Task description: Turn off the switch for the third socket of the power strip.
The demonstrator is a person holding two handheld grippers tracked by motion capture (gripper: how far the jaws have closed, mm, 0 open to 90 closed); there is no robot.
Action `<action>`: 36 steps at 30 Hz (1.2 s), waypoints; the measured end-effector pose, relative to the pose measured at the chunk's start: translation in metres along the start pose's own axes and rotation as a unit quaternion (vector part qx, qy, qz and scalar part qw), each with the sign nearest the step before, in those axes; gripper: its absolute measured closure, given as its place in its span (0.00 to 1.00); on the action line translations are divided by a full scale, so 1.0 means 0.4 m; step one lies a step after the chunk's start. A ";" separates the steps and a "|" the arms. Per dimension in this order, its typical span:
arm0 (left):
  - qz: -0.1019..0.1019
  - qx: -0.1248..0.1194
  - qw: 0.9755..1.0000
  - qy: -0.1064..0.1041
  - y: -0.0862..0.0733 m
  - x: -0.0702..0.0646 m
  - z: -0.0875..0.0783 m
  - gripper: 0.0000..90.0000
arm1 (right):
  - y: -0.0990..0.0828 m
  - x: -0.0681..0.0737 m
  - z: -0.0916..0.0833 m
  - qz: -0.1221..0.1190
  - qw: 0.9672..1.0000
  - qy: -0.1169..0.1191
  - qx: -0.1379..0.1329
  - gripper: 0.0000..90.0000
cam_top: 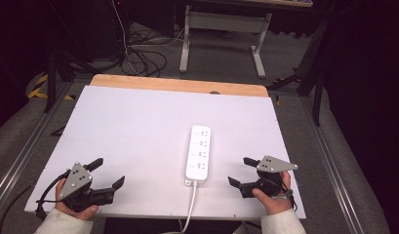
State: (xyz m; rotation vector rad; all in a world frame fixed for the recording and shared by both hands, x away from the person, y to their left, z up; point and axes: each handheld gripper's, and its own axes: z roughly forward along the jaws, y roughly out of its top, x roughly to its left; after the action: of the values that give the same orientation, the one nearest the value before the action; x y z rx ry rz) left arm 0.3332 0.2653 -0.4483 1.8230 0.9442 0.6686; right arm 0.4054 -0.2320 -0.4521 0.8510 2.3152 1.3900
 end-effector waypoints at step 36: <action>0.014 0.008 1.000 0.001 -0.003 -0.003 0.006 0.13 | -0.088 -0.009 0.007 0.007 1.000 -0.008 0.029 0.10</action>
State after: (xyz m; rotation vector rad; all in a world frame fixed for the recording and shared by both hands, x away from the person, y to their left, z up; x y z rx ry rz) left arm 0.3342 0.2632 -0.4503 1.8528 0.9286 0.6835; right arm 0.3981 -0.2449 -0.4845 0.8947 2.3536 1.3226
